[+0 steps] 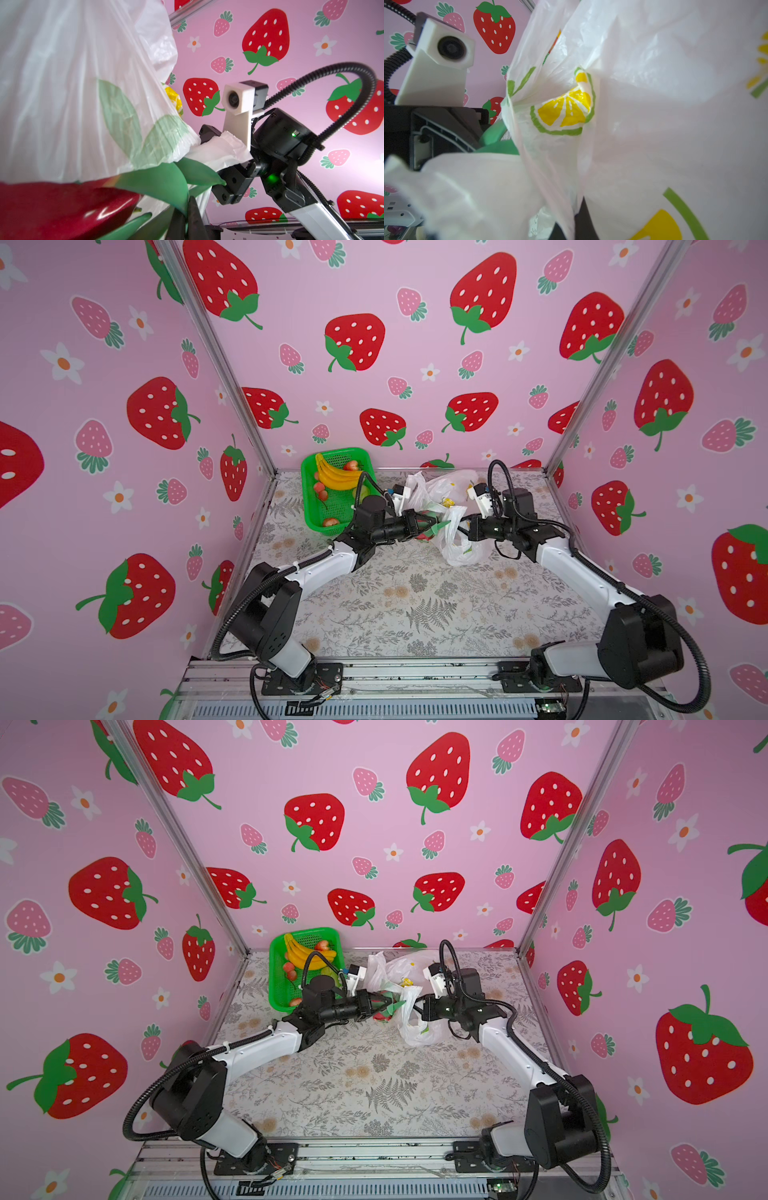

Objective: Place the fake fruits into the plastic bag and tie a complex knot
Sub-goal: 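Lower the dragon fruit into the bag held open by the right gripper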

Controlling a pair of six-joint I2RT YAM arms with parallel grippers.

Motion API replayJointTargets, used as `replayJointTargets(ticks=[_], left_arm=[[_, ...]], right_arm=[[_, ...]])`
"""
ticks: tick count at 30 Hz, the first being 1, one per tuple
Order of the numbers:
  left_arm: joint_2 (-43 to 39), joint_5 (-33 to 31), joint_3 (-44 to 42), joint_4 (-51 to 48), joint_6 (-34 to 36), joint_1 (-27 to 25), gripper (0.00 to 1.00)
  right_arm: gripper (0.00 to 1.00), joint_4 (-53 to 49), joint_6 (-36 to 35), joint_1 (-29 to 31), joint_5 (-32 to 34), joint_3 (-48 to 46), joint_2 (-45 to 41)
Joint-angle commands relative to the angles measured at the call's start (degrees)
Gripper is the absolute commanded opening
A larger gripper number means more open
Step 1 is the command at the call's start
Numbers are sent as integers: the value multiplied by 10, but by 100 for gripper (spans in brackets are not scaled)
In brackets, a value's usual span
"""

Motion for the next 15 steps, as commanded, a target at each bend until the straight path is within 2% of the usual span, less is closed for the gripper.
replayJointTargets(ticks=[1, 6, 11, 15], left_arm=[[-29, -1, 4, 76, -16, 6, 0], [-36, 2, 10, 76, -16, 6, 0], [-42, 3, 4, 106, -31, 6, 0], [-58, -15, 1, 96, -16, 7, 0]], right_arm=[[1, -16, -23, -2, 8, 6, -10], [1, -13, -22, -2, 10, 7, -1], [1, -30, -35, -1, 47, 12, 8], [1, -36, -43, -2, 66, 10, 10]])
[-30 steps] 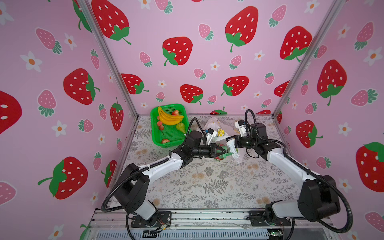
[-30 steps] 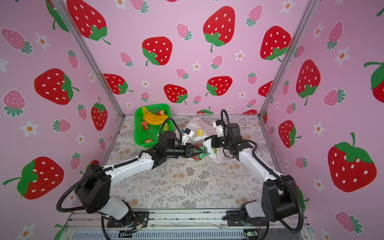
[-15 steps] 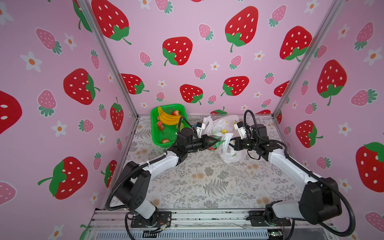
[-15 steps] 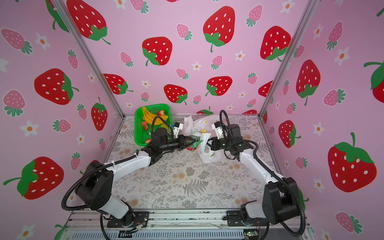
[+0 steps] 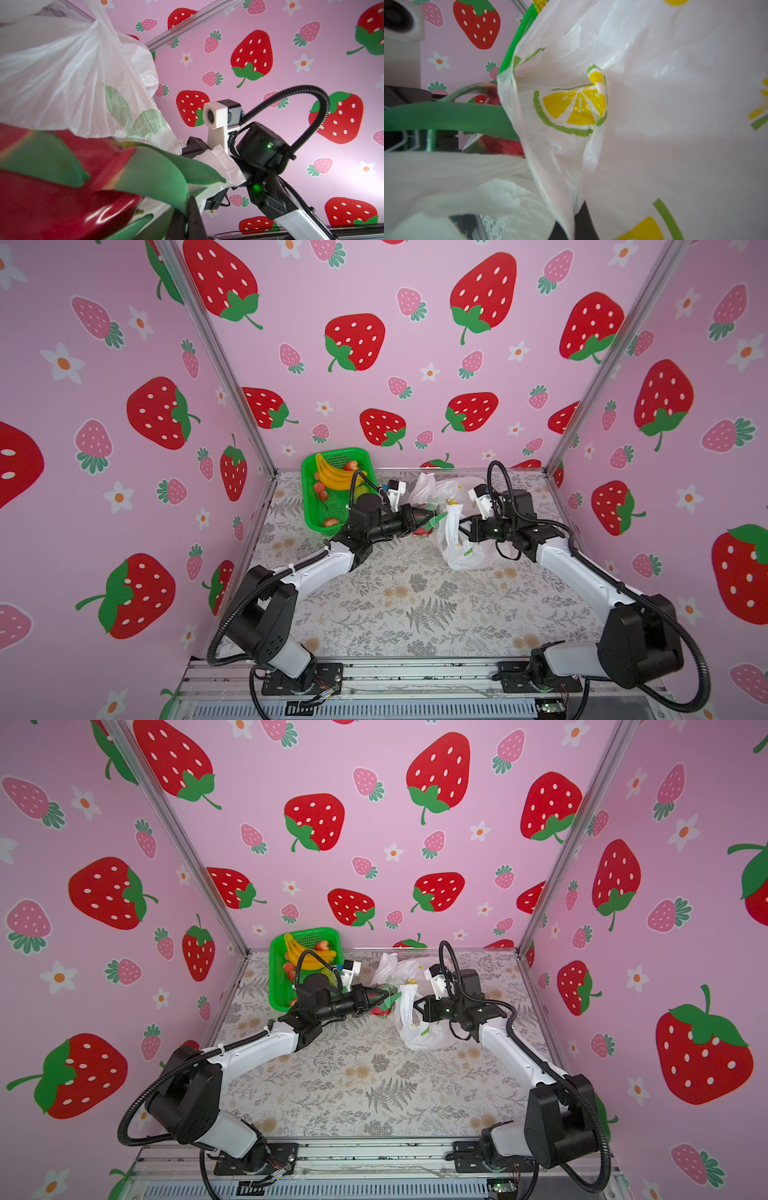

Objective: Place the fake fruits into the plastic bag and tie a complex knot
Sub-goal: 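Lower the dragon fruit into the bag held open by the right gripper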

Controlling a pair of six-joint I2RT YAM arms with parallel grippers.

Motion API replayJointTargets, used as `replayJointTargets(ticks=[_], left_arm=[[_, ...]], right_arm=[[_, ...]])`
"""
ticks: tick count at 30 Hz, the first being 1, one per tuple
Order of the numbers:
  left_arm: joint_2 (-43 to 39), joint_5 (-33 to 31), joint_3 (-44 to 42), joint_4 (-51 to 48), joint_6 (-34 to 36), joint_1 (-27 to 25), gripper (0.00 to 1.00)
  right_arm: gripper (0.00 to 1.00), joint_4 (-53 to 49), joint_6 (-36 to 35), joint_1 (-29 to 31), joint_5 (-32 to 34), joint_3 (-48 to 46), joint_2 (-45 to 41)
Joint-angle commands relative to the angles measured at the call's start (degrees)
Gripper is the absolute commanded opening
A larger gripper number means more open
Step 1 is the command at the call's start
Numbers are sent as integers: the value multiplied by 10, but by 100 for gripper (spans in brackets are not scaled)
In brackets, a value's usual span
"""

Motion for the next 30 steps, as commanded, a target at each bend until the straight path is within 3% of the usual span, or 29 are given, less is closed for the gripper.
replayJointTargets(ticks=[1, 9, 21, 25, 28, 30], left_arm=[[-38, -12, 1, 70, 12, 1, 0], [9, -16, 23, 106, -3, -11, 0], [70, 21, 0, 152, -5, -64, 0], [80, 44, 3, 130, -4, -69, 0], [80, 58, 14, 75, 29, -77, 0], [84, 73, 30, 40, 56, -85, 0]], right_arm=[[1, -14, -23, -2, 18, 9, 6], [1, 8, -8, -2, -32, 7, 1], [1, 109, 106, -26, -83, 15, -24], [2, 45, 31, -27, -69, 47, -18], [2, -14, -41, -27, -24, 66, -18], [2, -21, -59, -27, -31, 66, -18]])
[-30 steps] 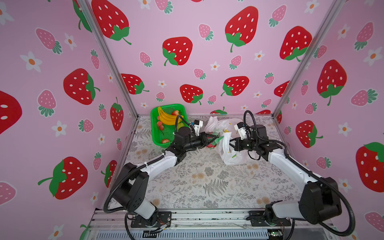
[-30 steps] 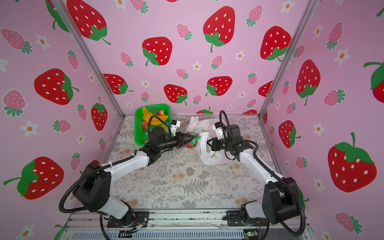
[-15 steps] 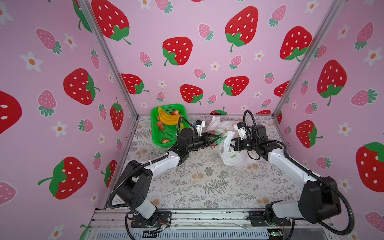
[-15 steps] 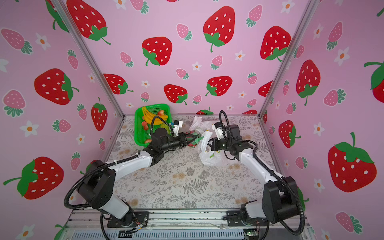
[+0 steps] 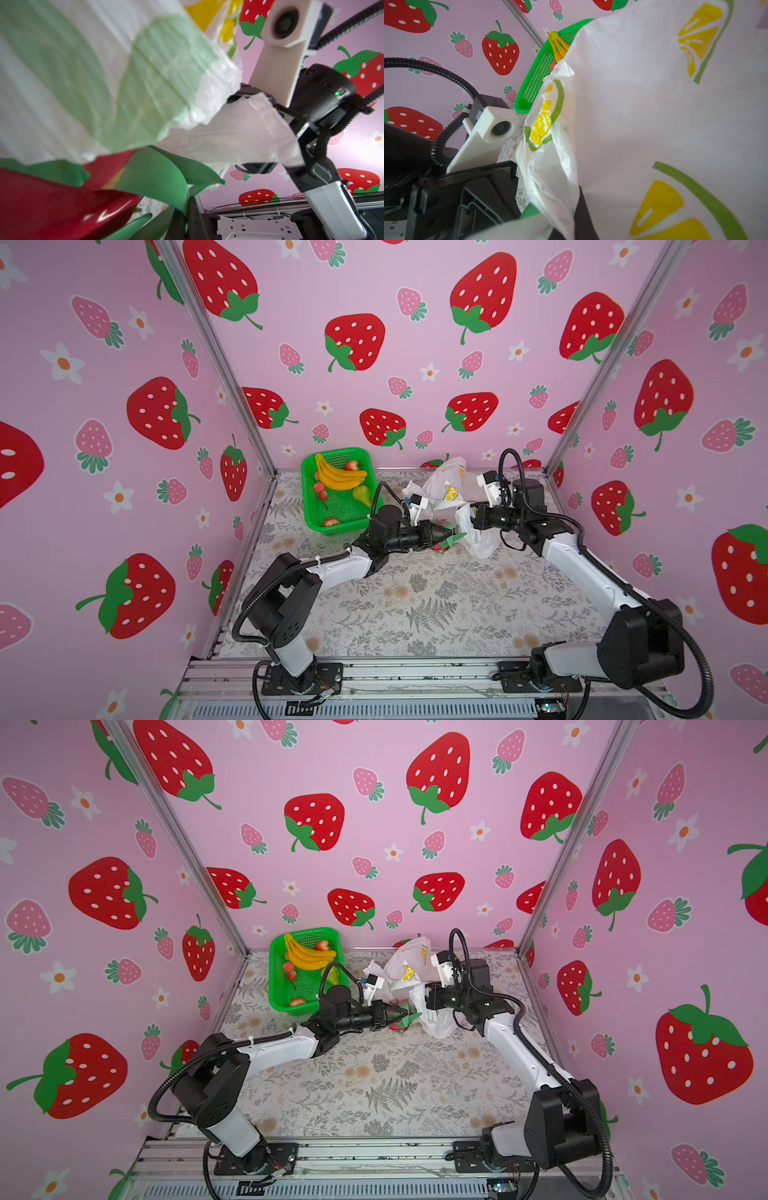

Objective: Place the fake fruits into the plastic bag and tie a complex knot
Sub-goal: 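Lower the dragon fruit into the bag held open by the right gripper, then open the left gripper inside the bag and withdraw it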

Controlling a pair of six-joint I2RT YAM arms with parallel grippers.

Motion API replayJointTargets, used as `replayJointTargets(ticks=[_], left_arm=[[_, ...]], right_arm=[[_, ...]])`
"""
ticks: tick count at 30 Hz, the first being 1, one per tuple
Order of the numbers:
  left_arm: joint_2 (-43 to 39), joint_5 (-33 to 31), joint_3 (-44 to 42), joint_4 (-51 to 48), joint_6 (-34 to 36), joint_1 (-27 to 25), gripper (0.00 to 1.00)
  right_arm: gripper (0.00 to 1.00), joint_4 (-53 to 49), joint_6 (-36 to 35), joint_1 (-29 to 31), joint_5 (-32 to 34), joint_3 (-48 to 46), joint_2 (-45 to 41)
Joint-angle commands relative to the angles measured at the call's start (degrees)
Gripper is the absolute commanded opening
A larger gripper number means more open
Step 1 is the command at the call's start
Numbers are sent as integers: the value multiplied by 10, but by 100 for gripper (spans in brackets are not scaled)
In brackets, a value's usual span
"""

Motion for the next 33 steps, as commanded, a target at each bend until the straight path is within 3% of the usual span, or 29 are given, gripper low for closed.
replayJointTargets(ticks=[1, 11, 16, 20, 26, 30, 33], left_arm=[[3, 49, 43, -23, 56, -17, 0], [11, 172, 143, -215, 221, -27, 0], [-5, 201, 169, -289, 312, -27, 0], [-9, 210, 207, -393, 423, -25, 0], [14, 211, 246, -492, 534, -9, 0], [31, 186, 244, -495, 546, 15, 0], [36, 133, 227, -485, 554, 27, 0]], right_arm=[[2, -41, -69, -1, 1, 13, -10], [2, -78, -103, 2, 10, 21, 11], [1, -75, -99, 12, 4, 8, 21], [1, -65, -101, 19, -36, -10, 24], [0, -43, -97, 28, -81, -33, 7], [0, -29, -88, 28, -108, -51, -5], [0, -12, -75, 28, -125, -69, -15]])
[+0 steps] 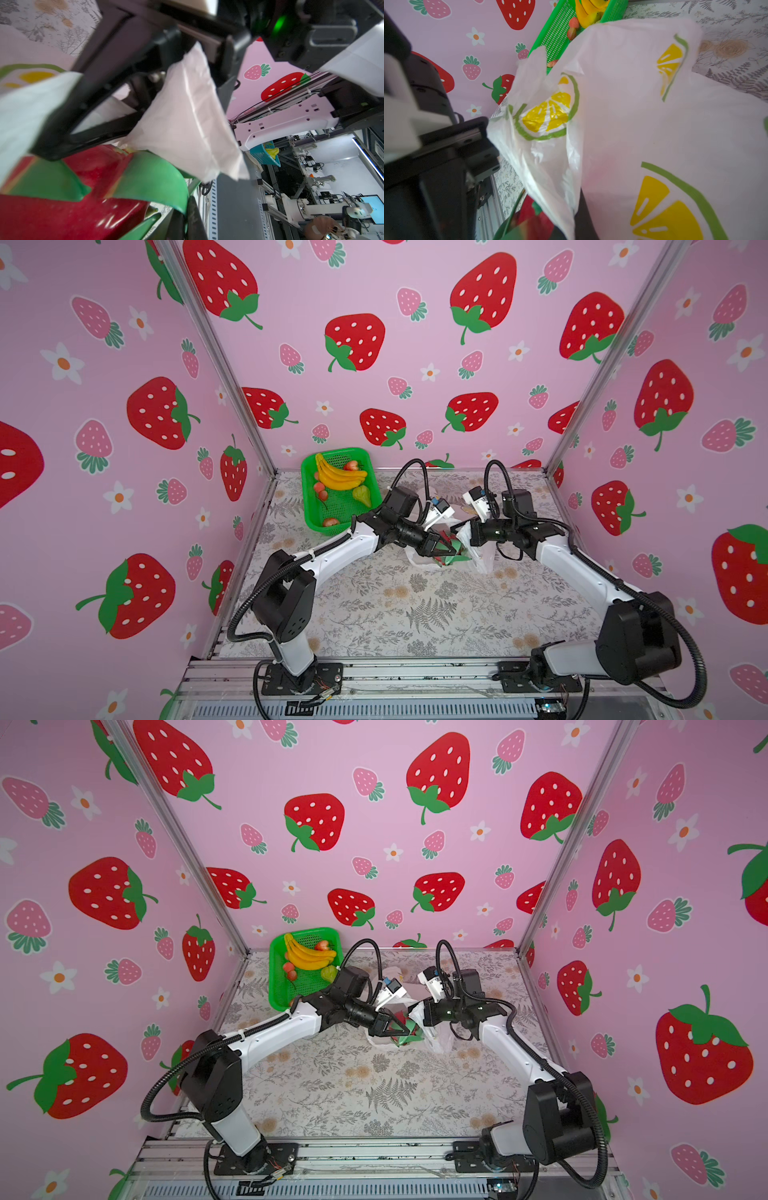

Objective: Place the fake fruits into the plastic bag and tie a complex knot
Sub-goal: 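Open the left gripper inside the bag and withdraw it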

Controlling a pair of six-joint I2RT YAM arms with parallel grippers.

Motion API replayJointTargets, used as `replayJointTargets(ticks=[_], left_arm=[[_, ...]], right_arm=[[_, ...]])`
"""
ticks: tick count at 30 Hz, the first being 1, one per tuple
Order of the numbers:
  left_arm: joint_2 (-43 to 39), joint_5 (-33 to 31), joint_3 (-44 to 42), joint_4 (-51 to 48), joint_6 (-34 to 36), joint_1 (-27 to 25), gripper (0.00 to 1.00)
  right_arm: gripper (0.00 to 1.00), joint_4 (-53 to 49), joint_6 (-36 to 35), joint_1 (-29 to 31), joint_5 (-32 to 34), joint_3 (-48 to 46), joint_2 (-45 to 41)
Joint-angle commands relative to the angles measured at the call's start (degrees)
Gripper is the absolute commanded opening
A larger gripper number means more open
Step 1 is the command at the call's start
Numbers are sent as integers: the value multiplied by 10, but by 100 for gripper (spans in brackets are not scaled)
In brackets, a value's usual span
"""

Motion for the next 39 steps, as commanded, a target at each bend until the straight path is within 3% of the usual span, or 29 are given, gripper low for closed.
replayJointTargets(ticks=[1, 9, 14, 22, 30, 39], left_arm=[[7, -45, 6, 19, 53, 15, 0], [17, -131, -43, 118, 23, 21, 0], [28, -135, -61, 190, -40, 28, 3], [70, -192, -60, 249, -119, 26, 5], [12, -226, -130, 297, -170, 26, 47], [-93, -242, -203, 235, -185, 27, 64]], right_arm=[[0, 31, 8, 4, -53, -24, -27], [0, 114, 69, 5, -115, -73, -42], [0, 117, 72, 5, -106, -82, -40], [0, 198, 151, 6, -82, -110, -27], [0, 219, 203, -2, -14, -117, -23], [0, 244, 229, -14, 10, -126, -16]])
